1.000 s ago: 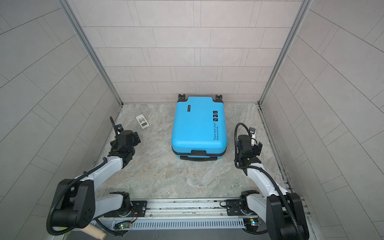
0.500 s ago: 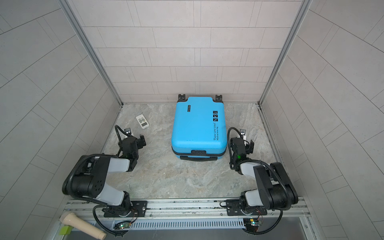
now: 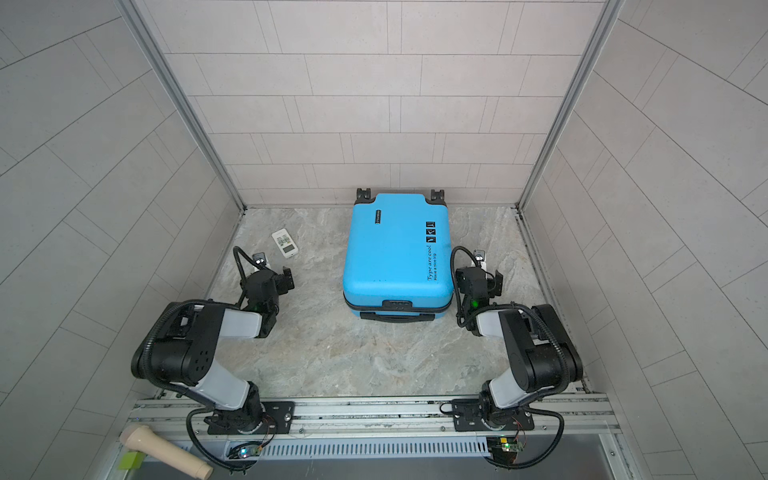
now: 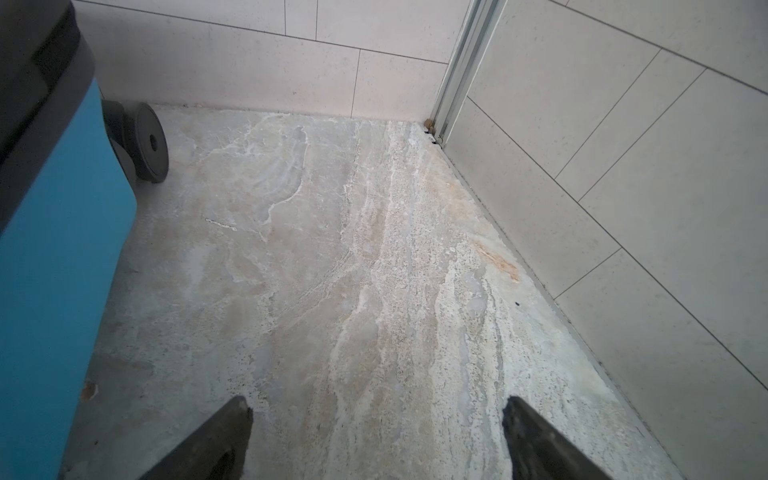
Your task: Pack the luggage
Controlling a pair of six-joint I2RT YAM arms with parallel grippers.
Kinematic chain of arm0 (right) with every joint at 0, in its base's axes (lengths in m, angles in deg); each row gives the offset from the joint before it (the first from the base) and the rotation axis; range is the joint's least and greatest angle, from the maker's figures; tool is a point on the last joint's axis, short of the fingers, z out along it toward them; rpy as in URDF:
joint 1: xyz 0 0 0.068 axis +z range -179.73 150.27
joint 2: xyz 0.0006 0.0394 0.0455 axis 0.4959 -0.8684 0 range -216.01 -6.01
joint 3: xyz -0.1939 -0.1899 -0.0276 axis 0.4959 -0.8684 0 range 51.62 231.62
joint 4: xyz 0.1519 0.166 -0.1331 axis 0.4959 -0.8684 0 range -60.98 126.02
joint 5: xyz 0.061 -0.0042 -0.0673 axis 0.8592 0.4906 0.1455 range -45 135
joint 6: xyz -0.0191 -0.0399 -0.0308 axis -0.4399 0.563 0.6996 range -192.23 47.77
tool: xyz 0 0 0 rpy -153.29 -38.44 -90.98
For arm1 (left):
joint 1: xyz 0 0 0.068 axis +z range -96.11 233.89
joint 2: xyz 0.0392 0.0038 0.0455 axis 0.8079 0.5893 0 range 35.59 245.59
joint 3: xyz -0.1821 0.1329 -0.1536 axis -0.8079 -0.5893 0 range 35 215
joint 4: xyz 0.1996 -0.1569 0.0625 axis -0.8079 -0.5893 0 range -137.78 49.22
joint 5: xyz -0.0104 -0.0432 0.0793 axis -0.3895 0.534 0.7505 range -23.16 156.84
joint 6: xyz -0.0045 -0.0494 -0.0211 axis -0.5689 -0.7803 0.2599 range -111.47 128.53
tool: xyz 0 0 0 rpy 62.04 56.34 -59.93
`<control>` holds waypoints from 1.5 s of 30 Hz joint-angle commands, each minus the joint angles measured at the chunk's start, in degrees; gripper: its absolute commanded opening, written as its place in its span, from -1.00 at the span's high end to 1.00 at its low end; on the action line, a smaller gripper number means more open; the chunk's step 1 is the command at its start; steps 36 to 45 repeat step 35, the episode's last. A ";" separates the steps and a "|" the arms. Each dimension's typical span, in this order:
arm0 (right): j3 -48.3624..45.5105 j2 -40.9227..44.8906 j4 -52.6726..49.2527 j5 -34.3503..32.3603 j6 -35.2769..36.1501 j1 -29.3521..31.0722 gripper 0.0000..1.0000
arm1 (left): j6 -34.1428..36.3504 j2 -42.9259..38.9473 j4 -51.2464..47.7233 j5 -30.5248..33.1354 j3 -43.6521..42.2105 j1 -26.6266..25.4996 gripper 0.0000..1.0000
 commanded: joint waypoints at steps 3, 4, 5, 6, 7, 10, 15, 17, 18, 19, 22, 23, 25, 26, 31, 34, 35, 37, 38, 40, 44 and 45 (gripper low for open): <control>-0.47 0.62 -0.10 0.23 -0.01 -0.08 -0.99 | 1.76 -0.21 3.71 -0.91 -1.08 -0.05 -1.00; -0.47 0.61 -0.13 0.22 0.00 -0.13 -0.99 | 1.81 -0.42 3.78 -1.13 -1.34 -0.15 -1.00; -0.56 0.69 0.04 0.24 0.00 -0.08 -0.99 | 1.83 -0.37 3.84 -1.35 -1.32 -0.16 -1.00; -0.56 0.69 -0.03 0.22 -0.03 -0.03 -0.99 | 1.87 -0.17 3.63 -1.03 -0.92 -0.16 -1.00; -0.55 0.64 -0.03 0.22 0.03 -0.03 -0.99 | 1.80 -0.16 2.91 -1.04 -0.71 -0.17 -1.00; -0.60 0.71 0.00 0.22 -0.01 -0.03 -0.99 | 1.91 -0.18 3.17 -1.07 -0.83 -0.10 -1.00; -0.50 0.67 -0.04 0.22 -0.01 -0.07 -0.99 | 1.93 -0.16 3.07 -1.18 -0.75 -0.10 -1.00; -0.50 0.71 -0.10 0.23 0.03 -0.08 -0.99 | 1.92 -0.16 3.05 -1.16 -0.75 -0.19 -1.00; -0.56 0.68 -0.03 0.26 -0.01 -0.07 -0.99 | 1.96 -0.21 3.05 -1.17 -0.75 -0.18 -1.00; -0.57 0.70 -0.10 0.24 -0.01 -0.11 -0.99 | 1.88 -0.17 3.09 -1.16 -0.75 -0.10 -1.00; -0.54 0.71 -0.08 0.22 -0.01 -0.07 -0.99 | 1.91 -0.16 3.05 -1.14 -0.75 -0.18 -1.00; -0.53 0.68 -0.06 0.22 -0.01 -0.09 -0.99 | 1.89 -0.16 3.07 -1.18 -0.75 -0.14 -1.00; -0.52 0.68 -0.05 0.22 -0.01 -0.10 -0.99 | 1.87 -0.05 2.81 -1.22 -0.55 -0.18 -1.00; -0.48 0.70 -0.10 0.22 -0.02 -0.05 -0.99 | 1.90 0.24 2.36 -1.19 -0.08 -0.21 -1.00; -0.47 0.62 -0.12 0.22 0.04 -0.12 -0.99 | 1.87 1.04 0.44 -0.98 1.18 -0.29 -1.00; -0.47 0.63 -0.03 0.22 -0.02 -0.10 -0.99 | 1.57 1.03 0.04 -0.91 1.36 -0.27 -1.00; -0.47 0.67 -0.09 0.22 -0.03 -0.10 -0.99 | 1.71 1.02 0.46 -0.88 1.16 -0.26 -1.00; -0.47 0.67 -0.09 0.22 -0.03 -0.10 -0.99 | 1.71 1.02 0.46 -0.88 1.16 -0.26 -1.00; -0.47 0.67 -0.09 0.22 -0.03 -0.10 -0.99 | 1.71 1.02 0.46 -0.88 1.16 -0.26 -1.00; -0.47 0.67 -0.09 0.22 -0.03 -0.10 -0.99 | 1.71 1.02 0.46 -0.88 1.16 -0.26 -1.00; -0.47 0.67 -0.09 0.22 -0.03 -0.10 -0.99 | 1.71 1.02 0.46 -0.88 1.16 -0.26 -1.00; -0.47 0.67 -0.09 0.22 -0.03 -0.10 -0.99 | 1.71 1.02 0.46 -0.88 1.16 -0.26 -1.00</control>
